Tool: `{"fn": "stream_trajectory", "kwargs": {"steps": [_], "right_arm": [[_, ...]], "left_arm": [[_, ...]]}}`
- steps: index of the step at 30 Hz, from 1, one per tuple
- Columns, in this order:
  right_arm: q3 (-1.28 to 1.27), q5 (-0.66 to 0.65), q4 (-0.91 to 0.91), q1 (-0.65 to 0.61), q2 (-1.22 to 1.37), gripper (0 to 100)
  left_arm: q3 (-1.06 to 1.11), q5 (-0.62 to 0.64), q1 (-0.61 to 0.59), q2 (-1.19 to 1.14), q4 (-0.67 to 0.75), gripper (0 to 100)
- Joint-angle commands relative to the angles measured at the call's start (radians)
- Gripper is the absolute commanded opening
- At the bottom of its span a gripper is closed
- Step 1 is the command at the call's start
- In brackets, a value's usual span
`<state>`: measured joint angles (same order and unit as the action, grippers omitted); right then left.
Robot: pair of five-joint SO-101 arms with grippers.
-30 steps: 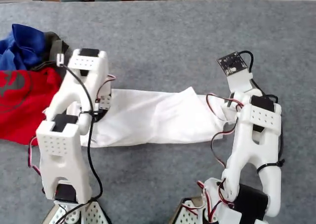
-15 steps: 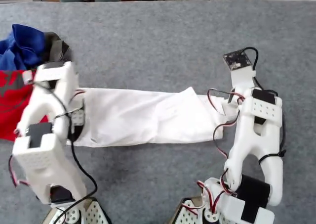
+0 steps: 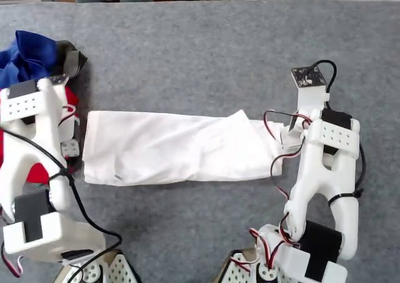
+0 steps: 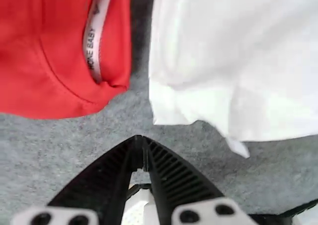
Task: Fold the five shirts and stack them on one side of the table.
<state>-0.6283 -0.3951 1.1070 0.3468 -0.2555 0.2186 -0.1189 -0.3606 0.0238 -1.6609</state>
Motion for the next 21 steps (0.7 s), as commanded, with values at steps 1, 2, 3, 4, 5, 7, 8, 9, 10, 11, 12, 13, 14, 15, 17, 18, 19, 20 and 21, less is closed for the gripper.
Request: {"fn": "stream_trajectory", "kwargs": {"steps": [1,2,3,4,5,7,8,9,10,11,12,13,14,15,17,18,19,20,21], "right_arm": [[0.048,0.046,0.0,-0.051,0.005,24.3],[0.051,0.057,0.0,-0.075,0.019,23.9],[0.056,0.069,0.0,-0.104,0.041,23.7],[0.062,0.08,-0.005,-0.127,0.065,23.7],[0.068,0.095,-0.015,-0.152,0.097,23.7],[0.097,0.127,-0.031,-0.18,0.17,23.7],[0.117,0.138,-0.031,-0.183,0.208,23.7],[0.14,0.146,-0.032,-0.184,0.249,23.7],[0.162,0.152,-0.032,-0.183,0.288,23.7],[0.183,0.153,-0.034,-0.181,0.328,23.7],[0.2,0.157,-0.037,-0.18,0.367,23.7],[0.216,0.153,-0.037,-0.173,0.404,23.7],[0.232,0.153,-0.037,-0.17,0.44,23.7],[0.251,0.153,-0.037,-0.166,0.475,23.7],[0.288,0.15,-0.037,-0.164,0.532,23.1],[0.305,0.15,-0.029,-0.164,0.553,21.4],[0.321,0.15,-0.02,-0.164,0.567,18.8],[0.334,0.149,-0.008,-0.164,0.573,15.2],[0.344,0.149,0.002,-0.164,0.578,11.5]], "left_arm": [[-0.085,0.103,0.079,0.044,0.026,3],[-0.096,0.115,0.099,0.044,0.031,3],[-0.105,0.121,0.117,0.044,0.031,3],[-0.113,0.123,0.131,0.044,0.032,3],[-0.116,0.124,0.14,0.044,0.031,3],[-0.114,0.124,0.145,0.044,0.031,3],[-0.113,0.124,0.143,0.044,0.031,3],[-0.111,0.124,0.142,0.044,0.029,3],[-0.11,0.123,0.14,0.044,0.026,3],[-0.11,0.121,0.133,0.044,0.025,3],[-0.11,0.121,0.127,0.044,0.025,3],[-0.11,0.121,0.122,0.044,0.025,3],[-0.11,0.12,0.114,0.044,0.025,3],[-0.11,0.12,0.108,0.044,0.025,3],[-0.11,0.12,0.101,0.044,0.025,3],[-0.11,0.12,0.099,0.046,0.025,3],[-0.11,0.12,0.099,0.046,0.025,3],[-0.11,0.118,0.099,0.046,0.025,3],[-0.11,0.118,0.099,0.046,0.025,3]]}}
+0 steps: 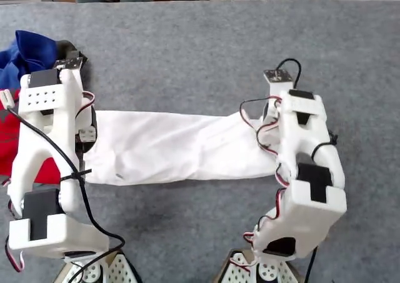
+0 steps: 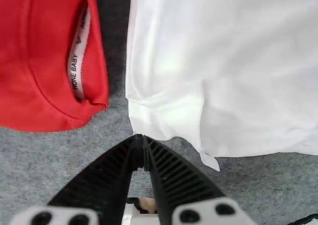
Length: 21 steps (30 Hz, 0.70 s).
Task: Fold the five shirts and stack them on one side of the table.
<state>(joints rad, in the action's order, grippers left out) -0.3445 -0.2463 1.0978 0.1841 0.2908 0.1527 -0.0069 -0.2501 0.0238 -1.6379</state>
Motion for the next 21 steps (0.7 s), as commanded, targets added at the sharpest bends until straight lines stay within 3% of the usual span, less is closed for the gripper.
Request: {"fn": "stream_trajectory", "kwargs": {"steps": [1,3,10,21], "right_arm": [[0.062,0.0,0.011,-0.002,0.035,7.4],[0.064,0.0,0.014,0.0,0.038,1.0],[0.084,0.002,0.038,0.018,0.03,1.5],[0.329,-0.095,0.155,0.227,0.038,1.5]], "left_arm": [[-0.044,0.006,-0.012,0.048,0.002,3],[-0.044,0.006,-0.012,0.049,0.002,3],[-0.045,0.006,-0.013,0.052,0.002,3],[-0.051,0.011,-0.013,0.052,0.003,3]]}}
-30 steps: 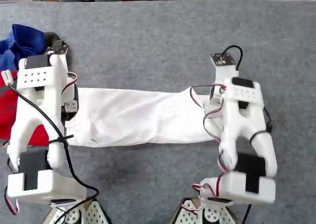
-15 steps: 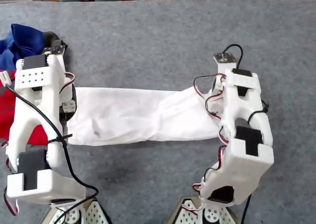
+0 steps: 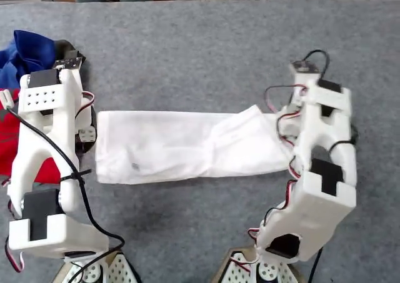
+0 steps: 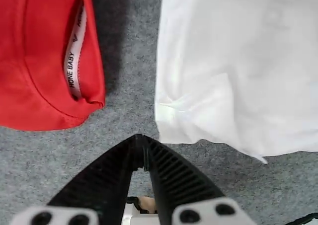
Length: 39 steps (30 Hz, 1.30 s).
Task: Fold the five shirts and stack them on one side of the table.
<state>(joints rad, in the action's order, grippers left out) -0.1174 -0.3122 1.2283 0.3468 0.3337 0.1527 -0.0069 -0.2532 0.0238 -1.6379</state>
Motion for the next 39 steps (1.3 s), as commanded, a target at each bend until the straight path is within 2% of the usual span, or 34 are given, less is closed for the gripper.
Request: {"fn": "stream_trajectory", "kwargs": {"steps": [1,7,11,15,21,23,29,34,39], "right_arm": [[0.122,-0.038,0.029,0.081,-0.005,1.5],[0.17,-0.081,0.028,0.146,-0.002,1.5],[0.182,-0.089,0.026,0.161,0.038,1.5],[0.214,-0.089,0.025,0.164,0.084,2.1],[0.311,-0.1,0.1,0.164,0.056,19.1],[0.344,-0.126,0.13,0.164,0.039,20.6],[0.41,-0.123,0.193,0.166,0.018,14.8],[0.453,-0.121,0.221,0.166,0.018,3.7],[0.507,-0.121,0.265,0.189,0.018,2.1]], "left_arm": [[-0.051,0.011,-0.01,0.052,0.005,3],[-0.053,0.015,-0.002,0.044,0.009,3],[-0.082,0.072,0.035,0.044,0.035,4],[-0.147,0.166,0.113,0.041,0.041,12],[-0.182,0.25,0.196,-0.057,0.11,16],[-0.208,0.272,0.237,-0.12,0.107,16],[-0.372,0.276,0.443,-0.255,0.072,16],[-0.44,0.279,0.55,-0.405,0.063,15],[-0.498,0.275,0.584,-0.549,0.057,3]]}}
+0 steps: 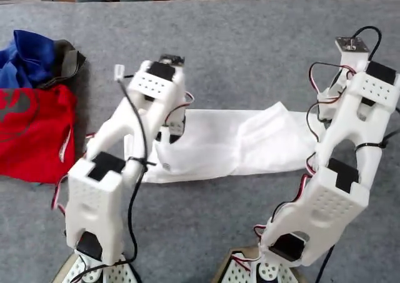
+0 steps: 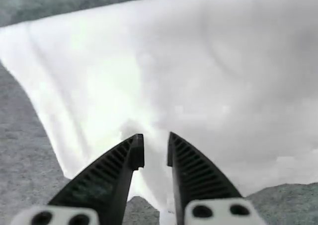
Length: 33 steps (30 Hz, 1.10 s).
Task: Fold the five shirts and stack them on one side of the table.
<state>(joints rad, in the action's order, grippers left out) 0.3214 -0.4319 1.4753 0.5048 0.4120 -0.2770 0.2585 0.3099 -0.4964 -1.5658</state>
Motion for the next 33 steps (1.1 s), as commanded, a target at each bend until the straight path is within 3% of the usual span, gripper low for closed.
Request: {"fn": "stream_trajectory", "kwargs": {"steps": [1,11,22,29,33], "right_arm": [[0.077,-0.002,0.025,0.044,-0.061,2.1],[0.105,-0.002,0.031,0.141,-0.061,2.1],[0.105,-0.005,0.031,0.169,-0.061,2.1],[0.105,-0.003,0.031,0.164,-0.061,2.1],[0.105,-0.003,0.031,0.164,-0.061,2.1]], "left_arm": [[-0.079,0.009,0.018,-0.051,-0.015,3],[-0.027,0.006,0.013,-0.061,-0.058,3],[0.206,-0.123,-0.008,0.064,-0.052,3],[0.521,-0.215,-0.01,0.348,-0.04,3],[0.75,-0.304,-0.056,0.404,0.064,3]]}}
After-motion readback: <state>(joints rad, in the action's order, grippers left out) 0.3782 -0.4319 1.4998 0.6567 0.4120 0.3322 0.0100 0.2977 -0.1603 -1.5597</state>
